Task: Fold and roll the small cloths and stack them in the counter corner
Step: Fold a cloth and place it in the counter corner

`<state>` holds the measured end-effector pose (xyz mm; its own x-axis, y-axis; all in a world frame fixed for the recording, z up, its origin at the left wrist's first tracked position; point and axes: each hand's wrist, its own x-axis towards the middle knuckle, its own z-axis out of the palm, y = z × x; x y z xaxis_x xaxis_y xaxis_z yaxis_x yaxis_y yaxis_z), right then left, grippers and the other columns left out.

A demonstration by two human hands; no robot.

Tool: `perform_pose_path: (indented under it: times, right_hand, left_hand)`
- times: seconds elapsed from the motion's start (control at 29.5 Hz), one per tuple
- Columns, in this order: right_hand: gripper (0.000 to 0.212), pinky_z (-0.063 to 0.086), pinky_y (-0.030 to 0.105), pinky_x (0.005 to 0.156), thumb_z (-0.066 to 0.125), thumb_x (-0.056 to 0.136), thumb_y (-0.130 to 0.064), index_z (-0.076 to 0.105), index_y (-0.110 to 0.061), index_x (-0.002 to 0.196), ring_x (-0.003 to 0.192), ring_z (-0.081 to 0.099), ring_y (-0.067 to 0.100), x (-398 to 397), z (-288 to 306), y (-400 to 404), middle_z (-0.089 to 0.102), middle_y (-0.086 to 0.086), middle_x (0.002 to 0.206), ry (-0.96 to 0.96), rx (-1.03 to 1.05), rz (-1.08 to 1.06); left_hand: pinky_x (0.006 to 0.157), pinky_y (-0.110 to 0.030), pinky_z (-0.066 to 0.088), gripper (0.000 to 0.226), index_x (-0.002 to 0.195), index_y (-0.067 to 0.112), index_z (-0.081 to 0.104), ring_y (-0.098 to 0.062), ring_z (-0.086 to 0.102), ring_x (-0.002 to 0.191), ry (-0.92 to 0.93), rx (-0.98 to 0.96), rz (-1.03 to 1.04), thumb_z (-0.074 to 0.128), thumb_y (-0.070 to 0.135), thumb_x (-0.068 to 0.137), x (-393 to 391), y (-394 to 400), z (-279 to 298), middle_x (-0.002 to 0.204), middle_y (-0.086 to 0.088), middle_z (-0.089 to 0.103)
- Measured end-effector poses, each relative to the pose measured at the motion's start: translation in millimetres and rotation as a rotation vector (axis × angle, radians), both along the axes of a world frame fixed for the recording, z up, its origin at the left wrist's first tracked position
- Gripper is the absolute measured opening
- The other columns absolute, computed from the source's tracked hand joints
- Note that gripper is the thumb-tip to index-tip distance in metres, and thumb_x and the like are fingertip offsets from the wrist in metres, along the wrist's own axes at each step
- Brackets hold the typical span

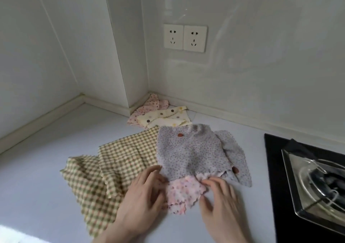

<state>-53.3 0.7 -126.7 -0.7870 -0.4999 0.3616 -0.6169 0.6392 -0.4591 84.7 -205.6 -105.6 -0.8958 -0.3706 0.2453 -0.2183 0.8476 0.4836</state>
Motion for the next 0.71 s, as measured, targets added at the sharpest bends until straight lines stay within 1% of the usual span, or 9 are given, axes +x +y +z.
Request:
perform_pose_path:
  times: [0.03,0.1,0.17,0.2,0.3,0.37,0.47,0.61,0.71]
  right_hand:
    - [0.043,0.04,0.033,0.086,0.055,0.068,-0.047,0.069,-0.039,0.108,0.104,0.065,0.019,-3,-4,0,0.063,-0.013,0.118,0.032,-0.043,0.004]
    - [0.046,0.039,0.03,0.087,0.055,0.068,-0.048,0.067,-0.041,0.111,0.107,0.062,0.014,-6,-8,0,0.06,-0.014,0.119,0.039,-0.09,0.008]
    - [0.05,0.045,0.032,0.088,0.053,0.07,-0.049,0.066,-0.04,0.118,0.11,0.056,0.011,-6,-11,0,0.055,-0.015,0.124,0.053,-0.094,0.012]
    - [0.052,0.048,0.034,0.089,0.054,0.073,-0.049,0.065,-0.039,0.123,0.112,0.054,0.01,-4,-12,1,0.052,-0.014,0.128,0.064,-0.086,0.02]
    - [0.054,0.044,0.037,0.103,0.062,0.083,-0.042,0.057,-0.039,0.137,0.128,0.047,0.01,-4,-13,3,0.042,-0.015,0.141,0.029,-0.009,0.088]
    - [0.053,0.038,0.035,0.112,0.058,0.089,-0.043,0.054,-0.037,0.141,0.136,0.043,0.012,-1,-11,3,0.037,-0.015,0.146,0.004,0.055,0.106]
    - [0.05,0.034,0.034,0.115,0.053,0.095,-0.044,0.052,-0.035,0.144,0.139,0.041,0.014,4,-6,4,0.037,-0.012,0.152,0.015,0.13,0.08]
    - [0.052,0.032,0.036,0.118,0.044,0.1,-0.047,0.044,-0.036,0.151,0.144,0.037,0.014,18,4,7,0.034,-0.013,0.159,0.004,0.189,0.047]
    - [0.064,0.026,0.036,0.122,0.038,0.101,-0.05,0.022,-0.035,0.16,0.151,0.027,0.017,34,6,14,0.019,-0.009,0.169,-0.041,0.197,0.022]
  left_hand:
    - [0.11,-0.016,0.03,0.044,0.133,0.038,0.046,0.009,0.036,0.131,0.027,-0.001,-0.007,0.054,0.042,0.09,1,-1,-1,0.15,0.029,0.029]
    - [0.108,-0.016,0.033,0.026,0.116,0.039,0.048,0.008,0.036,0.133,0.074,-0.023,-0.044,0.056,0.036,0.091,2,0,-5,0.149,0.03,0.03]
    - [0.106,-0.019,0.035,0.018,0.099,0.039,0.043,0.003,0.039,0.133,0.109,-0.039,-0.085,0.058,0.032,0.091,3,2,-9,0.147,0.028,0.036]
    - [0.106,-0.02,0.035,0.017,0.097,0.039,0.043,0.002,0.04,0.131,0.122,-0.055,-0.096,0.057,0.033,0.09,3,3,-11,0.145,0.027,0.038]
    - [0.108,-0.023,0.036,0.019,0.108,0.036,0.051,0.001,0.042,0.129,0.142,-0.103,-0.083,0.053,0.037,0.089,2,3,-20,0.142,0.024,0.043]
    - [0.11,-0.023,0.036,0.024,0.115,0.034,0.056,0.0,0.044,0.127,0.15,-0.138,-0.074,0.053,0.036,0.092,1,2,-24,0.14,0.022,0.047]
    - [0.114,-0.023,0.032,0.033,0.126,0.031,0.061,-0.004,0.044,0.131,0.126,-0.179,-0.06,0.051,0.035,0.095,2,5,-24,0.144,0.018,0.05]
    - [0.118,-0.029,0.032,0.051,0.139,0.025,0.058,-0.012,0.047,0.135,0.088,-0.196,-0.036,0.048,0.036,0.09,7,9,-19,0.147,0.01,0.053]
    - [0.113,-0.027,0.037,0.045,0.134,0.028,0.063,-0.011,0.051,0.128,0.105,-0.218,-0.031,0.05,0.035,0.091,15,14,-14,0.14,0.011,0.059]
